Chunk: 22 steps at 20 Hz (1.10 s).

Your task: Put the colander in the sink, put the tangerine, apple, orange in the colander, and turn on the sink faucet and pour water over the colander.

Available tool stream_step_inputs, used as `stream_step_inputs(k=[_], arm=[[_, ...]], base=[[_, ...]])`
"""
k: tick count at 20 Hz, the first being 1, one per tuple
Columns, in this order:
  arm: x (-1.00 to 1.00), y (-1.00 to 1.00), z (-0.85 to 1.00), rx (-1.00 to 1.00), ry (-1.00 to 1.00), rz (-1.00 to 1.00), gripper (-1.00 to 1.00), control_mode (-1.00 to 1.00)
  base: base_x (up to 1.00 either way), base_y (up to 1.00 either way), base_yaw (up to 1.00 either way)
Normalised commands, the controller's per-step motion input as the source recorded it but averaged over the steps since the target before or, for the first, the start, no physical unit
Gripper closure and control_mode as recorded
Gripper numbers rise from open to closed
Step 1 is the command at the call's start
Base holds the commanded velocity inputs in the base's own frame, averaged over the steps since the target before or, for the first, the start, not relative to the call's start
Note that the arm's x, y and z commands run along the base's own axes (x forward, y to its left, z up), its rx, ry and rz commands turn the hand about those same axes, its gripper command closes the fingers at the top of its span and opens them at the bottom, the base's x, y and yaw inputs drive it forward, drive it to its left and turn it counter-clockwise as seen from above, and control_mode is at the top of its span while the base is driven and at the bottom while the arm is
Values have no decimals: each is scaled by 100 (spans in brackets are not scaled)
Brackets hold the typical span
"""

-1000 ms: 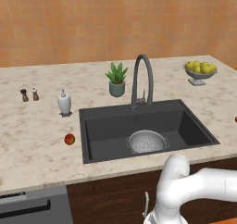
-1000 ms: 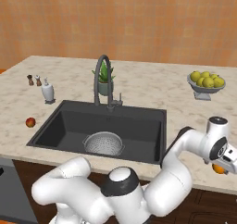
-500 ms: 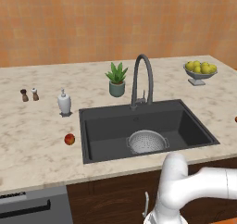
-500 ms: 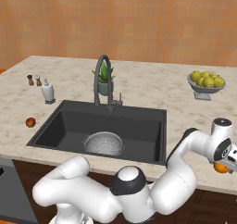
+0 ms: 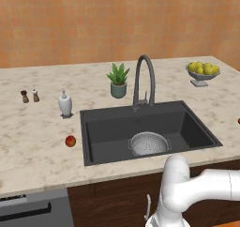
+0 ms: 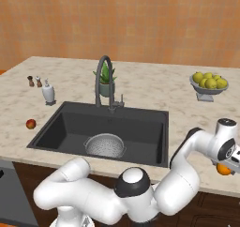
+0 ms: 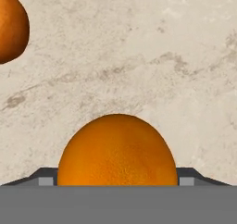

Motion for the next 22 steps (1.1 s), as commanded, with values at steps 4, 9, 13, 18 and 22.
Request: stream_step_inputs(k=[4, 9, 13, 18, 22], arm=[[-22, 19, 13, 9, 2, 5, 100, -100], [-23, 68, 38, 9, 6, 19, 100, -100], [0, 99, 33, 2, 0, 25, 100, -100], [0, 100, 38, 0, 1, 28, 100, -100], [-8, 99, 21, 0, -2, 32, 100, -100]], base=[[0, 0, 0], [0, 0, 0], [0, 0, 0], [0, 0, 0], [0, 0, 0]])
